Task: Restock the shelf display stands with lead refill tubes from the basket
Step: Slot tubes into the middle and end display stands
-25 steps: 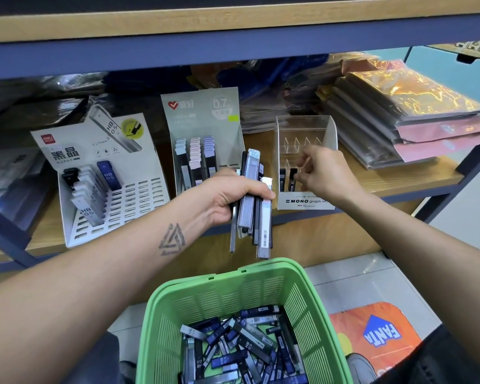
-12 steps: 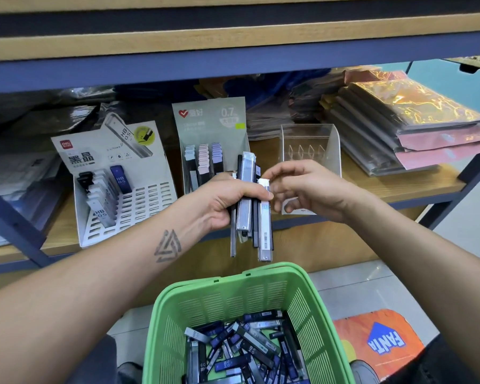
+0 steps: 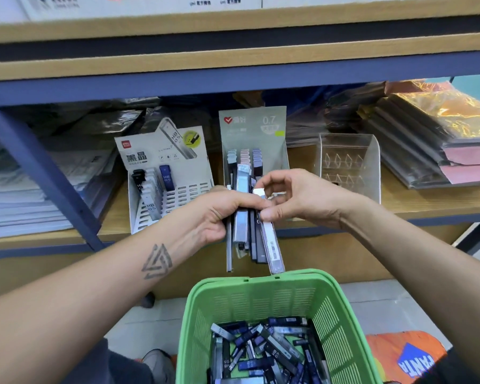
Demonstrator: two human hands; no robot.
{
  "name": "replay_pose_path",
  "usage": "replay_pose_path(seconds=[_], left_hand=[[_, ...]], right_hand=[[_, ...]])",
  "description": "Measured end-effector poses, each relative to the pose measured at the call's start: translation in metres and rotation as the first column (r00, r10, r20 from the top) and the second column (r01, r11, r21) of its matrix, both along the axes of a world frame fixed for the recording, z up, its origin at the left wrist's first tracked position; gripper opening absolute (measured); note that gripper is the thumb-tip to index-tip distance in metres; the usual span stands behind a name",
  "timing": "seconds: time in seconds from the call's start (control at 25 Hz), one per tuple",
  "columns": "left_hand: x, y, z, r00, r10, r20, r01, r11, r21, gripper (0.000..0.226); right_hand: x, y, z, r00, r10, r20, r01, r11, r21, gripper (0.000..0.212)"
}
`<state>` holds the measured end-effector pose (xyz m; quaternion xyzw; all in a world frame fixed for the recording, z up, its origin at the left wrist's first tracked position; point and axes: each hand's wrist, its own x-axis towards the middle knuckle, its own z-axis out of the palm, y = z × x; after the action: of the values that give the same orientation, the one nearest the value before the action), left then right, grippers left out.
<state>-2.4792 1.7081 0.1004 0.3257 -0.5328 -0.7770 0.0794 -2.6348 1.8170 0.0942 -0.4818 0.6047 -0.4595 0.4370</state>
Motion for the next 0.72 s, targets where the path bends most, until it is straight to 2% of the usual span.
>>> replay_pose_path(seconds=[0.04,0.24,0.48,0.72], left_hand=[[0.006,-0.003,0.000,1.000,0.001,-0.015,-0.001,1.000,0.012,0.058],[0.033,-0.021,0.000,1.000,0.001,0.010,-0.001,1.000,0.014,0.019],[0.038,-0.034,0.003,0.992,0.128,0.016,-0.128,0.991,-0.043,0.026],[0.036,-0.045,0.014,0.970,0.220,0.106,-0.209,0.972,-0.105,0.023]], right_hand=[[0.005,-0.005,0.001,1.000,-0.008,-0.014,0.008,1.000,-0.010,0.048],[0.020,-0.024,0.003,0.992,0.000,0.128,-0.001,1.000,0.009,0.041],[0.023,-0.043,0.006,0.984,-0.053,0.172,0.059,0.998,-0.029,0.041],[0.030,-0.050,-0.001,0.986,-0.163,0.022,0.164,0.973,-0.162,0.042]])
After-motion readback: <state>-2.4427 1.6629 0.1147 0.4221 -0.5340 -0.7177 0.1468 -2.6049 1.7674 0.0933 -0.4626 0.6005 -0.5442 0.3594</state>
